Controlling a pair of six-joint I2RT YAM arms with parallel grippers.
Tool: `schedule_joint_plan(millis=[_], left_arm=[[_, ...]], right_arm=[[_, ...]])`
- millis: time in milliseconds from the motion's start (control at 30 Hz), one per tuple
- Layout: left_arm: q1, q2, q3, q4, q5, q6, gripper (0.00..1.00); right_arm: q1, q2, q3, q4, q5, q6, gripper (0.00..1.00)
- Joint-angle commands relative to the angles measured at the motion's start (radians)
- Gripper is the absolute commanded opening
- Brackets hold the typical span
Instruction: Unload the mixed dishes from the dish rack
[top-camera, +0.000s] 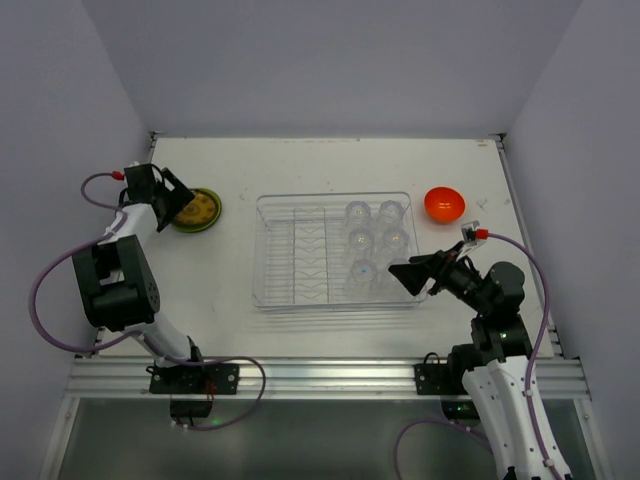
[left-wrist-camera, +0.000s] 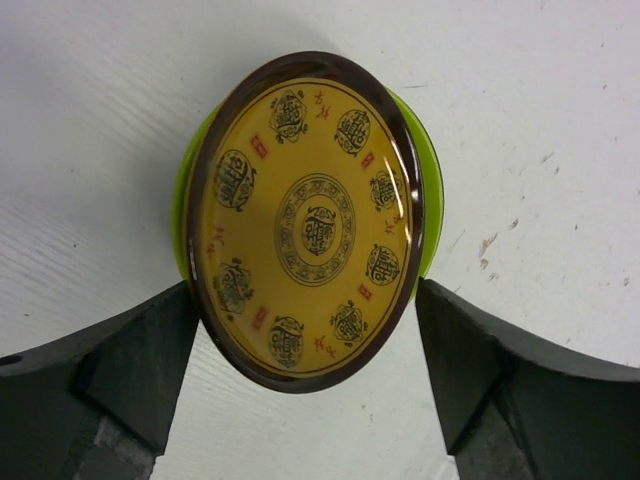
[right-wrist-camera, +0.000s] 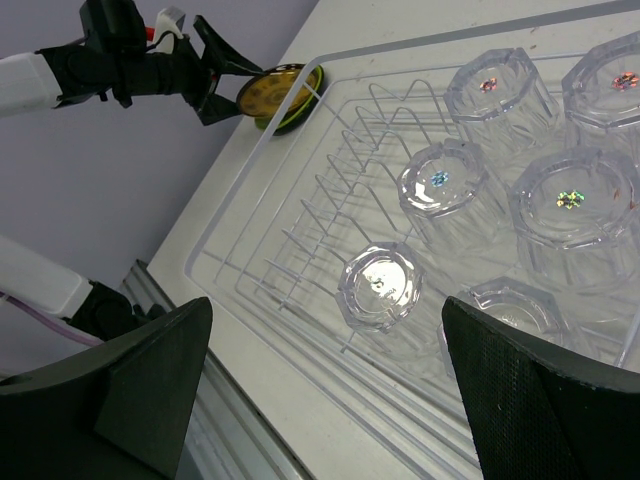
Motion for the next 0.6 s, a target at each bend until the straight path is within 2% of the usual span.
schedule_joint_plan(millis=[0,33,400,567], left_arm=[[-0.007,-0.023,0.050,-0.008,-0.012,0.045,0.94],[-0.006,-0.014,0.061,-0.011,-0.001,0.050,1.00],[-0.012,0.003,0.117,-0.088,-0.038,0.093,1.00],[-0.013,0.058,0.134,-0.112,-0.025,0.110,1.00]], right_arm=[[0.004,0.003,0.001,0.036,-0.008,-0.004,0.99],[0.004,0.002,0.003,0.033,-0.003,-0.007,0.99],[0.004,0.002,0.003,0.027,0.006,-0.007,0.99],[0.006,0.002,0.003,0.029,0.008,-0.007,0.99]])
